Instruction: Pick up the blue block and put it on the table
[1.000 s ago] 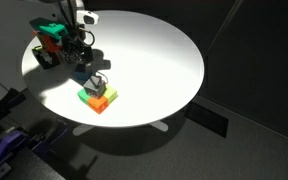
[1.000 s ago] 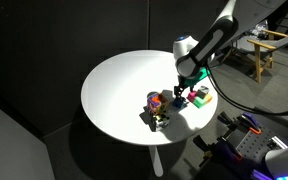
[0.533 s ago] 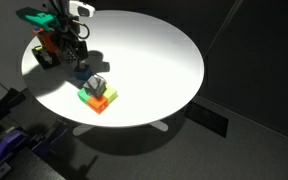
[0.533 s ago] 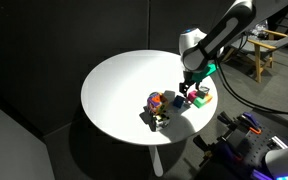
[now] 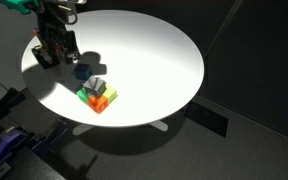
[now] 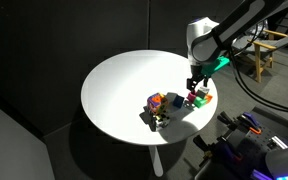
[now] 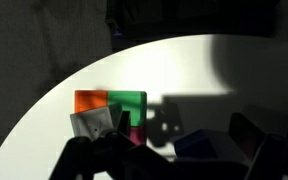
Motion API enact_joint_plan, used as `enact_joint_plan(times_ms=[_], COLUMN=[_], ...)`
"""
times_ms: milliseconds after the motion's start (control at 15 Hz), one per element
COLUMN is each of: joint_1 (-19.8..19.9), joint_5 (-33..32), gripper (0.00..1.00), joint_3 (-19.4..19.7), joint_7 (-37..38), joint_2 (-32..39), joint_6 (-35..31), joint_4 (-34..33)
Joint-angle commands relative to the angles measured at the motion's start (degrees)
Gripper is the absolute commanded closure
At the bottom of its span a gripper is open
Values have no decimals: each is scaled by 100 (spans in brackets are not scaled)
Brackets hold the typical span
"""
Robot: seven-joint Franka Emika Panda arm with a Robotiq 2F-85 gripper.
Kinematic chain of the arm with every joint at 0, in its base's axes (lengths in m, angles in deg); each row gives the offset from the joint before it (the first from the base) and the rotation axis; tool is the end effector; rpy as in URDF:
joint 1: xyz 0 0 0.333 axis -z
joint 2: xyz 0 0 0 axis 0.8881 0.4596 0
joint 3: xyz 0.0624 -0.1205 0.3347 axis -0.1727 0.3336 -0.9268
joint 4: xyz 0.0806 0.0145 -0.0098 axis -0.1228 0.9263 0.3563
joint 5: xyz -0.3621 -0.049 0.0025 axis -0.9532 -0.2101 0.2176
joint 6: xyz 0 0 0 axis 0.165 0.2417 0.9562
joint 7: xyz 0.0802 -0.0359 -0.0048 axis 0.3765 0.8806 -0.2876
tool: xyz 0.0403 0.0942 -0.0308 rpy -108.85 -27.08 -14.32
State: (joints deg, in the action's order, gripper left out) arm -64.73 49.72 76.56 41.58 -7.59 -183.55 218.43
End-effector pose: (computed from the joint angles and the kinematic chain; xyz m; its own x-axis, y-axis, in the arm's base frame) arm 0.4737 -0.0273 0.2708 0.9447 -0.1418 -0.2956 -0.1038 -0.9846 0.1406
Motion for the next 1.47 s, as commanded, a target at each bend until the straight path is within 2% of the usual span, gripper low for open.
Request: enact_joint_plan(times_ms=[0,600,1400], joint_1=[139,206,294], joint_5=[104,379,347], gripper=[0,0,0], joint_3=[-93,-158,-406], joint_7=[-245,-434,15], joint_2=[-726,-2078,-3620], joint_6=[33,-93,596], joint_4=[508,1439,2203])
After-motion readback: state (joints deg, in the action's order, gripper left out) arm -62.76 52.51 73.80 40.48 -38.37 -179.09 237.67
